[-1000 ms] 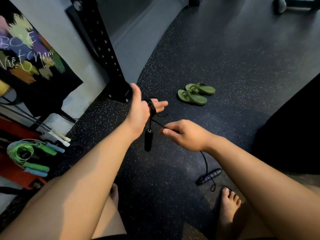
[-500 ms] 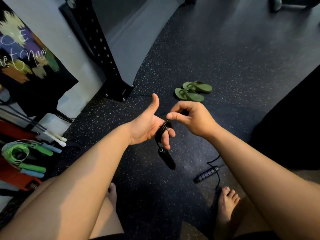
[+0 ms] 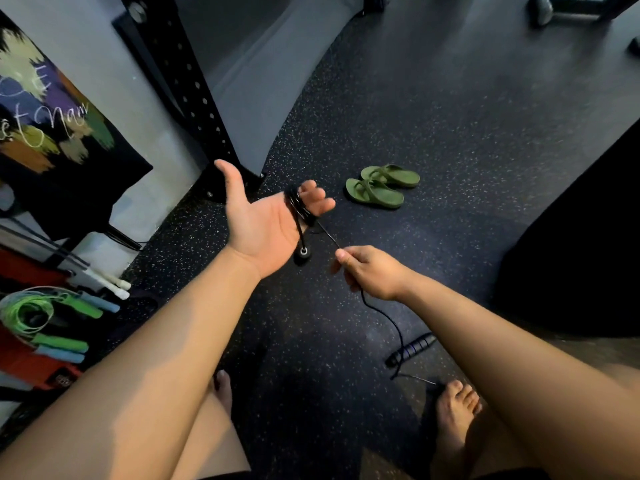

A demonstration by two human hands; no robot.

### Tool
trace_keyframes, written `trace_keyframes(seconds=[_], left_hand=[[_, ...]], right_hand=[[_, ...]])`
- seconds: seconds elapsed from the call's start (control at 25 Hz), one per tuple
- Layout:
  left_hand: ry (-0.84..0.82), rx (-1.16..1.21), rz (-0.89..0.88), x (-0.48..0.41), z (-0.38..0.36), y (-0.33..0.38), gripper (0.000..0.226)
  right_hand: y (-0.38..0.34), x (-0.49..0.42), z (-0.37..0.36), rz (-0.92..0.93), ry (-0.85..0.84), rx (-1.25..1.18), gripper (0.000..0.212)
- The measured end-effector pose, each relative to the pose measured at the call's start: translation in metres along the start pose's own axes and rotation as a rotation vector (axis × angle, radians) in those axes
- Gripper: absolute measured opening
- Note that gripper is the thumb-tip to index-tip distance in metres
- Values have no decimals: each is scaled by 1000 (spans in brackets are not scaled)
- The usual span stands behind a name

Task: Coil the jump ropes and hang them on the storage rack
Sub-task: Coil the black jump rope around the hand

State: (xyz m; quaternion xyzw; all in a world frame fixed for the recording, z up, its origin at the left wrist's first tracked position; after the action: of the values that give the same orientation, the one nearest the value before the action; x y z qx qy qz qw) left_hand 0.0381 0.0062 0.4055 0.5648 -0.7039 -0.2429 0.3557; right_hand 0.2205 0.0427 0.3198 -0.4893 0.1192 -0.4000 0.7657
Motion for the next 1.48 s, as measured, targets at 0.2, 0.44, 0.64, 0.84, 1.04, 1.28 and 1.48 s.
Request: trace_keyframes(seconds=[0.2, 0.44, 0.64, 0.84, 1.04, 1.28, 1.48], left_hand=[[192, -51, -180, -7, 9, 5, 111], [334, -652, 89, -19, 24, -12, 118], [1, -929, 460, -12, 22, -26, 141], [-171, -958, 593, 2, 4, -25, 141], [-120, -717, 487, 3, -4, -19, 125], [-62, -423, 299, 2, 1, -14, 128], [-24, -161, 74, -2, 8, -3, 128]], right_hand=[[-21, 7, 0, 42, -116, 126, 37], [-52, 20, 14, 335, 14, 321, 31], [-48, 13, 33, 442, 257, 268, 28], [-35, 8, 39, 338, 375, -52, 22], [-14, -2, 35, 205, 351, -130, 23], [-1, -5, 13, 33, 166, -239, 26], [4, 2, -13, -78, -38, -180, 32]])
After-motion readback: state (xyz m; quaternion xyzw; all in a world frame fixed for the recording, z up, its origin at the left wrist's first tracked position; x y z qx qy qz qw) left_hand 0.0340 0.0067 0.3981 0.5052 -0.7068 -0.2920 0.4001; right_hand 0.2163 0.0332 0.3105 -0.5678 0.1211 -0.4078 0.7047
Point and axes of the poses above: each hand's wrist, its own x-axis away from the middle knuckle, its own z-axis out of the back of the hand, y = z × x, the point moved 1 cm from there along -x, towards the middle knuckle, and after that the axes turned 5 degrees about z, right-handed, at the moved point
